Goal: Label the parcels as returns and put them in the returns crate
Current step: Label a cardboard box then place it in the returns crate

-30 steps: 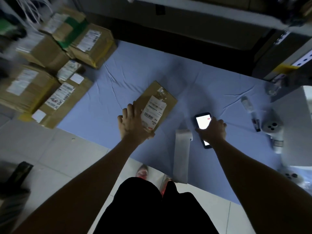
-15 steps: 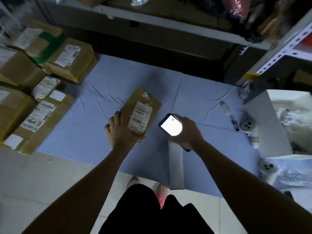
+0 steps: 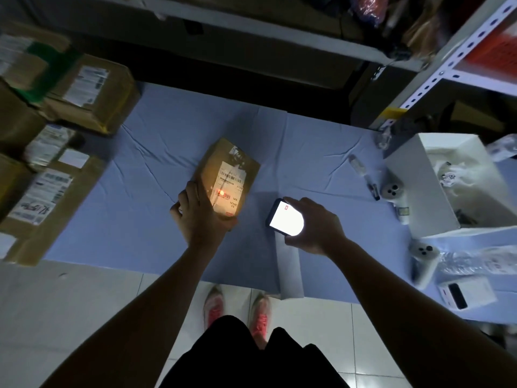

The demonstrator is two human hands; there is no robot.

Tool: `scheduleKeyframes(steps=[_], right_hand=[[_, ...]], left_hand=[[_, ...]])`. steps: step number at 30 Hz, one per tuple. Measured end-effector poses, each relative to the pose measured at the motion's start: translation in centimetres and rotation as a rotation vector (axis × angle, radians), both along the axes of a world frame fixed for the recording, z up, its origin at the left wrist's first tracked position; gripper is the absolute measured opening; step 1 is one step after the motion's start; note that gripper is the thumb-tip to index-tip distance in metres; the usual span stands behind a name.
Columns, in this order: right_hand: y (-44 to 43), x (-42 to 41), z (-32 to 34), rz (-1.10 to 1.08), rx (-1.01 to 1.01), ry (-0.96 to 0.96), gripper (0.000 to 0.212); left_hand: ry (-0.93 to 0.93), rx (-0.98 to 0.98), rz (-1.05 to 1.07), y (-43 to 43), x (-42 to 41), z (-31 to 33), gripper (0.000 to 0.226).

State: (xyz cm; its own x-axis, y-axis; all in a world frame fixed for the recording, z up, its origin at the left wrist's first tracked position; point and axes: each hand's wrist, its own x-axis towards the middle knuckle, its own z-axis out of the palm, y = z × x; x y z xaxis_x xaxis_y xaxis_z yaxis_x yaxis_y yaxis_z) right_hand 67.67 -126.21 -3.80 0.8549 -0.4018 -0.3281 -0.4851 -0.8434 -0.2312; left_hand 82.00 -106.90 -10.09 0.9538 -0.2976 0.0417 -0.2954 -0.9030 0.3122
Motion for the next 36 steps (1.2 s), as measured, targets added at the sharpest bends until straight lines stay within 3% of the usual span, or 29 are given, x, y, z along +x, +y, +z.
scheduleKeyframes(steps=[12,36], right_hand=[[-0.6,0.0,0.1,-0.013,-0.013,0.007,0.094],[-4.4,0.8,1.0,-0.026,-0.045,0.001,0.095]], left_hand=[[0.051,-0.028,0.010,0.3,0.7,0.1,0.125],[0.011,0.100,-0.007,-1.4,-0.7,0.1,0.120]])
